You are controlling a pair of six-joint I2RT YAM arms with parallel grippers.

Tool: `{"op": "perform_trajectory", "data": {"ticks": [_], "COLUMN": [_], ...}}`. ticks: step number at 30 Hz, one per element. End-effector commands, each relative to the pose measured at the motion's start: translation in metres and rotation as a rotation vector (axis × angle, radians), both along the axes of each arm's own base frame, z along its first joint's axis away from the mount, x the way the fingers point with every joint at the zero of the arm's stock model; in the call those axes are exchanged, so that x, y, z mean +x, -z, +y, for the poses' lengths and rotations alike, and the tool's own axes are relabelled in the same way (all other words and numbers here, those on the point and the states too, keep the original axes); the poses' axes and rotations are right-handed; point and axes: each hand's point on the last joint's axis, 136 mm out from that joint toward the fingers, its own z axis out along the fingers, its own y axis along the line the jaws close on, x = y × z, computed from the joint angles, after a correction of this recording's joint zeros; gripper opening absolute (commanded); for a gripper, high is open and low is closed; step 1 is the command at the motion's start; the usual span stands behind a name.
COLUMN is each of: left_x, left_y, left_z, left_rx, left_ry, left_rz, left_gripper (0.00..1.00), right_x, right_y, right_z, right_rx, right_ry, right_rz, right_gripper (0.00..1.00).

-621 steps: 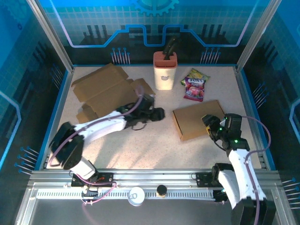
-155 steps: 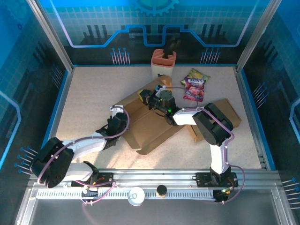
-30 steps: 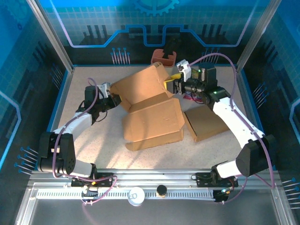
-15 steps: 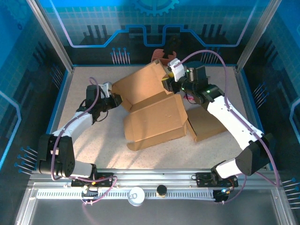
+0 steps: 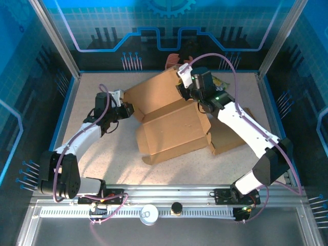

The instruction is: Fold the paper box

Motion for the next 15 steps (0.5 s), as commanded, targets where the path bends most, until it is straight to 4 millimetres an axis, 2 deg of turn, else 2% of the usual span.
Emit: {"op": "perform_trajectory", "data": {"ticks": [1, 7, 8, 13, 15], "left_x": [0.001, 0.001, 0.001, -0.001, -0.002], "left_y": [-0.026, -0.027, -0.027, -0.027, -0.026], "left_z": [-0.006, -0.006, -0.006, -0.006, -0.006], "left_rx": [0.016, 0.028, 0.029, 0.034, 0.038], "left_ry": [0.032, 0.014, 0.010, 0.003, 0.001], "left_rz": [-0.063, -0.050, -0.045, -0.030, -0.025], "left_gripper": [0.00, 0.00, 0.00, 0.00, 0.00], "right_x": [0.009, 0.017, 0.018, 0.021, 0.024], "right_y": [-0.005, -0.006, -0.005, -0.004, -0.005], "right_z": [0.001, -0.014, -0.014, -0.013, -0.013], "right_rx": [-0.055, -0.158, -0.164, -0.172, -0.177], "right_ry": [0.061, 0.278, 0.298, 0.324, 0.326], "right_rz": [-0.036, -0.074, -0.063, -0.045, -0.039], "right_gripper": [0.26, 0.02, 0.00, 0.01, 0.06]}}
